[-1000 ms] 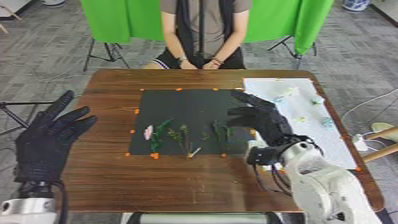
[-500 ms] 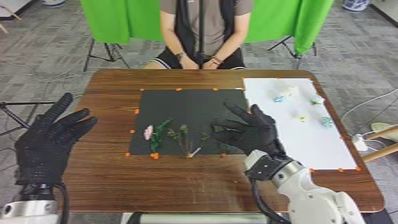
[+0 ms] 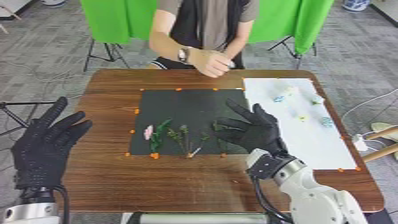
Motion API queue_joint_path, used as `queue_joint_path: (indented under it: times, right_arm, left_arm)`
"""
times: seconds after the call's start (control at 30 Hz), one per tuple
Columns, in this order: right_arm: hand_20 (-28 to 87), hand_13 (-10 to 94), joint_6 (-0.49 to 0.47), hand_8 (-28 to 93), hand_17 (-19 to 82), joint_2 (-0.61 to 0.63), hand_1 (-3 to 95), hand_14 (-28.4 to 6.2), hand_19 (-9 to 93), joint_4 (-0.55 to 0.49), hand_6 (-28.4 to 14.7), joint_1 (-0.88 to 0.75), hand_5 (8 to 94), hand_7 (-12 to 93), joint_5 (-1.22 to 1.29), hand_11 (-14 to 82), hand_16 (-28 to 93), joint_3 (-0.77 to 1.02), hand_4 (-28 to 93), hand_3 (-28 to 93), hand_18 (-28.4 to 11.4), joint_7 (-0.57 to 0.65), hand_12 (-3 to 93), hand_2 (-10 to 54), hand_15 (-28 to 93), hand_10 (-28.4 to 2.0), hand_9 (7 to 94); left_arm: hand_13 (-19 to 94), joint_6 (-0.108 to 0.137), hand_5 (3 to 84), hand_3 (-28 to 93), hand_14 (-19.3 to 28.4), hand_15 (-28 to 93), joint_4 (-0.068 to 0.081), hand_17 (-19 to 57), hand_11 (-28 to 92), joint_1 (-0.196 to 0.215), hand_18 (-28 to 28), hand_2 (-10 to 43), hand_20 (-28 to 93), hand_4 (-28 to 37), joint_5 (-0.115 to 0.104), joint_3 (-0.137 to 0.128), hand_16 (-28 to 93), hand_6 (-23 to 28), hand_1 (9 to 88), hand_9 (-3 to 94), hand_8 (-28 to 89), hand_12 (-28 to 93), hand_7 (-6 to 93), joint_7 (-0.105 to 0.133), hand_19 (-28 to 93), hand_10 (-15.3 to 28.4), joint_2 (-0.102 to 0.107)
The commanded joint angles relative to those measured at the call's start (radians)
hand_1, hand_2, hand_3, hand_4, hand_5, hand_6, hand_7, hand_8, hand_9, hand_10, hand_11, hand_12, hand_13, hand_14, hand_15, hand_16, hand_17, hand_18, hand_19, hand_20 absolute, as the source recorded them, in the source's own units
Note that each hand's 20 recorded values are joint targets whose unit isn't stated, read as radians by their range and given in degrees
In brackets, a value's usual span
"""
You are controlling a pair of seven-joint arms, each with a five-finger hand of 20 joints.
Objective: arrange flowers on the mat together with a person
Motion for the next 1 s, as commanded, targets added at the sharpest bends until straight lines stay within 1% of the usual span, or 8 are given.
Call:
queue_joint_path:
  times: [0.03,0.1,0.13,0.17,0.2,0.47,0.73,1.0]
  right_arm:
    - [16,41,0.007,-12,5,0.001,10.3,-23.7,52,0.000,0.0,-0.003,37.8,9,-0.020,14.2,9,-0.001,-28,78,-22.3,-0.006,11.5,12.6,40,-19.5,49.9]
    - [16,41,0.009,-12,5,0.003,10.2,-23.7,52,-0.002,0.0,-0.003,37.8,9,-0.032,14.3,9,0.001,-28,78,-22.4,-0.009,11.5,12.6,40,-19.5,50.0]
    - [16,41,0.012,-12,5,0.004,10.2,-23.7,52,-0.005,0.0,-0.007,37.8,9,-0.033,14.4,9,0.002,-28,78,-22.4,-0.012,11.5,12.6,40,-19.5,50.0]
    - [16,41,0.009,-12,5,0.003,10.3,-23.7,52,-0.004,-0.1,-0.004,37.9,9,-0.033,14.4,9,0.004,-28,78,-22.4,-0.012,11.5,12.6,40,-19.5,50.1]
    - [16,41,0.011,-12,5,0.004,10.3,-23.7,52,-0.005,-0.1,-0.006,37.9,9,-0.032,14.4,9,0.005,-28,78,-22.4,-0.011,11.5,12.6,40,-19.5,50.2]
    - [16,41,0.013,-12,5,0.017,10.5,-23.5,51,-0.013,0.0,-0.012,38.1,9,-0.117,14.4,9,0.010,-28,78,-22.4,-0.026,11.3,12.3,40,-19.3,50.3]
    - [15,41,0.028,-12,4,0.027,10.7,-23.7,48,-0.015,0.0,-0.015,38.8,10,-0.145,12.1,9,0.017,-28,79,-22.3,-0.048,10.8,12.2,33,-18.6,49.6]
    - [15,41,0.058,-12,4,0.040,11.0,-23.7,48,-0.022,-0.1,-0.022,39.6,10,-0.152,12.0,11,0.021,-28,79,-22.2,-0.066,11.3,12.1,33,-18.5,50.4]
  left_arm:
    - [32,0.008,37.0,75,28.4,54,0.003,-1.1,25,0.008,28.4,7.6,-25,-28.3,0.003,-0.001,-10,8.4,18.0,40.2,-8,12,8.5,0.004,77,22.2,-0.001]
    - [32,0.009,37.0,75,28.4,53,-0.001,-1.2,25,0.011,28.4,7.5,-25,-28.3,0.006,0.001,-11,8.4,18.0,40.0,-8,12,8.4,0.006,77,22.2,0.002]
    - [32,0.005,37.0,75,28.4,53,-0.002,-1.3,25,0.008,28.4,7.5,-25,-28.3,0.010,0.000,-11,8.4,18.0,40.0,-8,12,8.4,-0.003,77,22.2,-0.001]
    - [31,0.008,37.0,75,28.4,53,-0.003,-1.4,25,0.011,28.4,7.5,-25,-28.3,0.008,0.003,-11,8.4,18.0,40.0,-8,12,8.5,0.006,76,22.2,0.003]
    - [31,0.005,37.0,75,28.4,53,-0.004,-1.5,25,0.012,28.4,7.5,-25,-28.3,0.011,0.003,-11,8.4,18.0,39.9,-8,12,8.5,-0.003,76,22.2,0.000]
    - [31,0.001,36.9,75,28.4,52,-0.001,-2.2,25,0.003,28.4,7.5,-24,-28.3,0.015,0.019,-11,8.3,18.1,39.6,-8,12,8.5,-0.016,74,22.1,-0.002]
    - [31,0.006,36.8,75,28.4,50,-0.002,-3.5,24,0.008,28.4,7.4,-20,-28.3,0.014,0.021,-10,8.2,18.0,39.5,-8,11,8.4,-0.007,69,21.9,0.001]
    - [30,0.005,36.8,75,28.4,48,-0.001,-4.4,23,0.001,28.4,7.4,-17,-28.3,0.017,0.027,-9,8.1,18.1,39.2,-8,11,8.5,-0.017,66,21.6,-0.002]
